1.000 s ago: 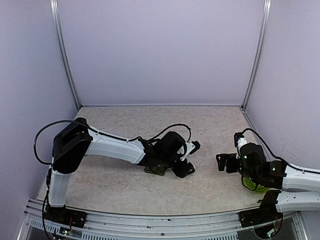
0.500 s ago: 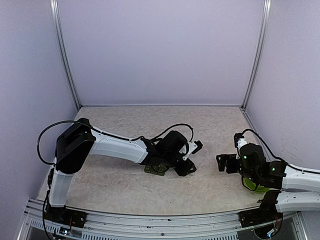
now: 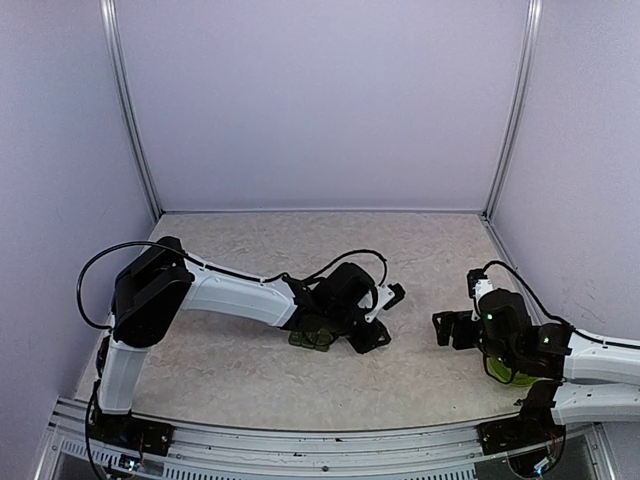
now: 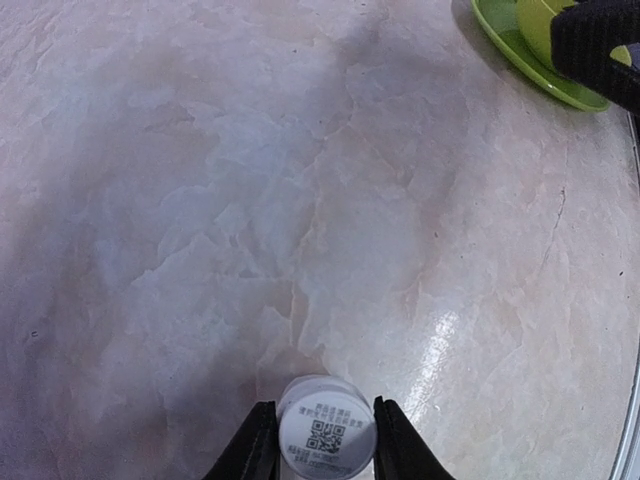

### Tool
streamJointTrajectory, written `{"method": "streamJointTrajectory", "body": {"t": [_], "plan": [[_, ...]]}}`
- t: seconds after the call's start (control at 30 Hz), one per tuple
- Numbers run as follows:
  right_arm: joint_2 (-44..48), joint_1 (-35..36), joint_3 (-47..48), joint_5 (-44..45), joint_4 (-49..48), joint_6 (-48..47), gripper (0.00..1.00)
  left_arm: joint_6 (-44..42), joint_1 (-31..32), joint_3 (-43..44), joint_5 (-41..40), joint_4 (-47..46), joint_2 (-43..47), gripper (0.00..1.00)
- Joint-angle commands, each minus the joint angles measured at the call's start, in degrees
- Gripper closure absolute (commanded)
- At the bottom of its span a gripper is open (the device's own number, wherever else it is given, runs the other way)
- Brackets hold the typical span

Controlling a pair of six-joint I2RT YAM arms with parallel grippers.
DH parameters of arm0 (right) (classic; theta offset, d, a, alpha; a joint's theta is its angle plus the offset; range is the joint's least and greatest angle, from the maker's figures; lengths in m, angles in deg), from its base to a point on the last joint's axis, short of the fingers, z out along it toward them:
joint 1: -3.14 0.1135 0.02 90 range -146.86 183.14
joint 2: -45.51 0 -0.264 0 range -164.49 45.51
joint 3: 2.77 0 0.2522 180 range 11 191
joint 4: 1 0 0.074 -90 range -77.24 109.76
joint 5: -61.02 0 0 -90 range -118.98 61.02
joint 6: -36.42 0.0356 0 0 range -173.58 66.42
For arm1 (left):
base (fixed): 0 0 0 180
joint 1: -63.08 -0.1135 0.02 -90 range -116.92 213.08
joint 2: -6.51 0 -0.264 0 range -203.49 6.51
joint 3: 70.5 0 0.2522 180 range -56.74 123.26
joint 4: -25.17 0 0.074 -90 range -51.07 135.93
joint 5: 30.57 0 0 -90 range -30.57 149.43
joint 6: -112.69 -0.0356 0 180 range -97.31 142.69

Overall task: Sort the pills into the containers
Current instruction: Pick up the pill bottle from the center of the board.

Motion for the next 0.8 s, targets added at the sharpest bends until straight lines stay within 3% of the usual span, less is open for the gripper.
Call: {"method": "streamJointTrajectory", "body": {"t": [0.0, 0.33, 0.6, 0.77], "plan": [[-0.13, -0.92, -0.64, -0.34, -1.32, -0.29, 0.01, -0.08, -0.21, 1.91, 1.24, -0.04, -0.55, 0.66], [-1.02, -1.11, -0.53, -0.78, -1.6, -0.58, 0.01, 0.07, -0.47, 1.83, 1.35, 0.17, -0.22, 0.68], [-1.13, -1.2, -0.49, -0.9, -1.77, -0.79, 0.01, 0.24, -0.47, 1.65, 1.64, 0.26, -0.16, 0.83], [-0.55, -1.2, -1.04, -4.71, -3.78, -3.78, 0.04, 1.11, -0.47, 1.13, 1.74, 0.49, 1.52, 0.86]]}}
